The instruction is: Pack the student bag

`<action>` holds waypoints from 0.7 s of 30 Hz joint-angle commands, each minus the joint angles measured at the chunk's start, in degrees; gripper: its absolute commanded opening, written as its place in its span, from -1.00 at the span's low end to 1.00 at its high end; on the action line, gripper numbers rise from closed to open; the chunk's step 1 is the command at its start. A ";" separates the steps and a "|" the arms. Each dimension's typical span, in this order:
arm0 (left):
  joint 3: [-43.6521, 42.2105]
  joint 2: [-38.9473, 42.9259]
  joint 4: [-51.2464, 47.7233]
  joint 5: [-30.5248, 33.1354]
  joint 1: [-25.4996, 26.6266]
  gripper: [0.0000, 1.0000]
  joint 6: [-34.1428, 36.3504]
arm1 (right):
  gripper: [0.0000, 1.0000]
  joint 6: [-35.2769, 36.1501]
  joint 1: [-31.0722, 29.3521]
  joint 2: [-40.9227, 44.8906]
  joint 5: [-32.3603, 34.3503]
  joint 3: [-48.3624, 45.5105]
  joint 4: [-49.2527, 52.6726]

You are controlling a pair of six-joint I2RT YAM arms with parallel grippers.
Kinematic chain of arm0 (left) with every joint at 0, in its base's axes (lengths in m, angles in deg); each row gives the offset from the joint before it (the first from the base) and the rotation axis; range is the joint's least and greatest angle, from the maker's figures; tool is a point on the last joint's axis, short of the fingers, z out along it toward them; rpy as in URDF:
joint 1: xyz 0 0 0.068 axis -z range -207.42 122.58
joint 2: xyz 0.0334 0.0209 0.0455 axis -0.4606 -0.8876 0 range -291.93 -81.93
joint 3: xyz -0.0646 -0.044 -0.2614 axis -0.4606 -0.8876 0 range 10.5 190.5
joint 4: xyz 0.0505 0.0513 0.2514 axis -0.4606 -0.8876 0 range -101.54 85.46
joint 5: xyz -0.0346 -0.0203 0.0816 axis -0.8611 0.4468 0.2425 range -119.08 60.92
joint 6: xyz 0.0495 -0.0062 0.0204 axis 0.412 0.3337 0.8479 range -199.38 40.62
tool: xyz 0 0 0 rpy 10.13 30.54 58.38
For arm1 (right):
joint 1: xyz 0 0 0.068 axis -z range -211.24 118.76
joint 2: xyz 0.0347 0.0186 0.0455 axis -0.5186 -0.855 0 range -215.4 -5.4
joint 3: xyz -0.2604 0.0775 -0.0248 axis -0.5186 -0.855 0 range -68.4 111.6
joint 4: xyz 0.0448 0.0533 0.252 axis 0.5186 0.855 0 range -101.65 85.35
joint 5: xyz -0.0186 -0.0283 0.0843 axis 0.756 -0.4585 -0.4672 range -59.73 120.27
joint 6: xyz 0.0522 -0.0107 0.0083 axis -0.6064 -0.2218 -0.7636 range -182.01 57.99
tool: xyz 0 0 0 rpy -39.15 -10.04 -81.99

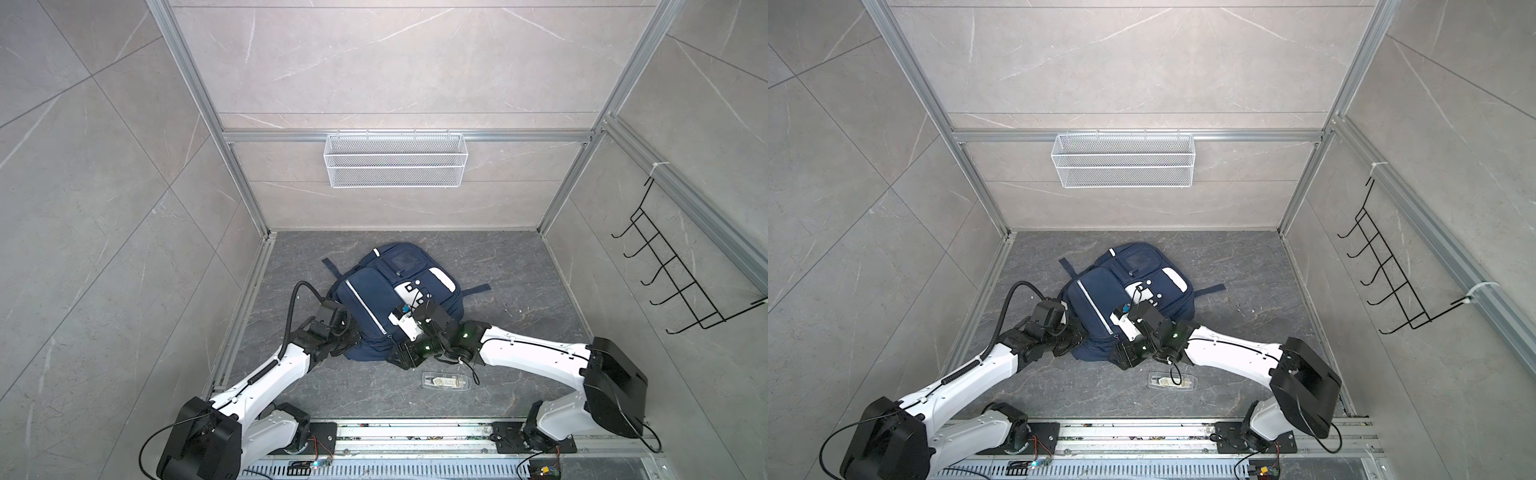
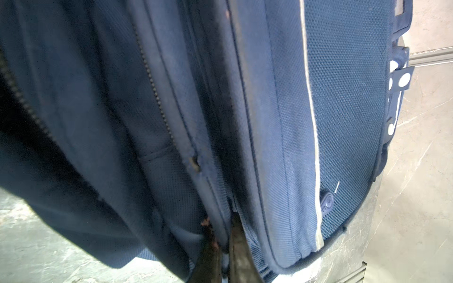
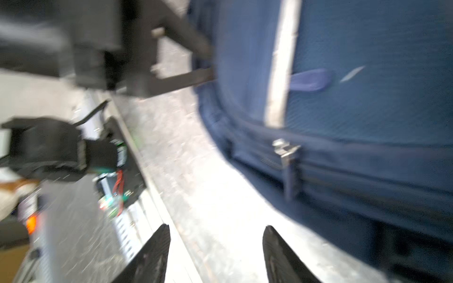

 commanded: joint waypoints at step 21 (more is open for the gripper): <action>1.24 -0.53 1.87 1.29 4.83 -1.00 -2.08 | -0.12 1.90 -2.45 -10.35 29.30 9.24 9.90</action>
